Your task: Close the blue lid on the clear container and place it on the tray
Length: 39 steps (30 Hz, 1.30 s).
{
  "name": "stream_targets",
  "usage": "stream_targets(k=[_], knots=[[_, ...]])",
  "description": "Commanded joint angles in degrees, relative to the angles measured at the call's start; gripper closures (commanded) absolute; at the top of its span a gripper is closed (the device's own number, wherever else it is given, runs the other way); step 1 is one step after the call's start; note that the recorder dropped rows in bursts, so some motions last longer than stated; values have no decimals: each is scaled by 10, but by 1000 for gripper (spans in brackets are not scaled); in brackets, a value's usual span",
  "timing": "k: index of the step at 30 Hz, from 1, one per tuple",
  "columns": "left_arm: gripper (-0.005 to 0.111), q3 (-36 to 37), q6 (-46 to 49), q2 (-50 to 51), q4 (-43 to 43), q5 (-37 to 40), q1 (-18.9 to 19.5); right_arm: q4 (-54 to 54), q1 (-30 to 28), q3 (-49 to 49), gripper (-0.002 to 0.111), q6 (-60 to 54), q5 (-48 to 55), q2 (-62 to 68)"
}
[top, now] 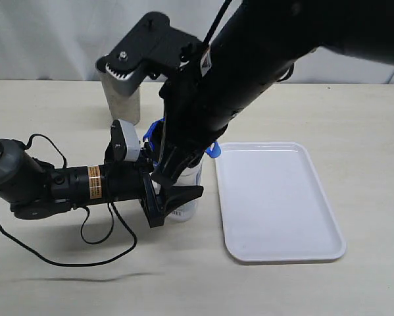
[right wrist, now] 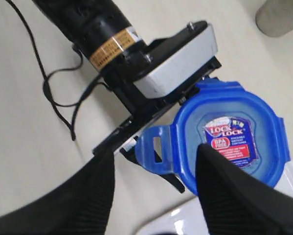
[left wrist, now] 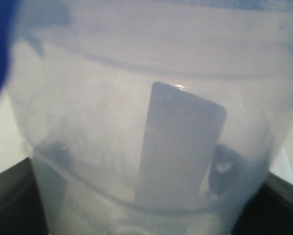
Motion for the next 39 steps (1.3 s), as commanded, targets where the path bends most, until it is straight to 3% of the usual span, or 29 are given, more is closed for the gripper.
stream_targets(k=[1,17,28,39], knots=[[107,-2,1,-2,10,12,2,-69,4,-2,59,32,-11,32],[107,-2,1,-2,10,12,2,-118,4,-2,61,-3,-29,88],[107,-2,1,-2,12,11,2,-220,43,7,65,0,-10,134],[107,-2,1,-2,21,-1,2,-243,51,8,68,-5,10,145]])
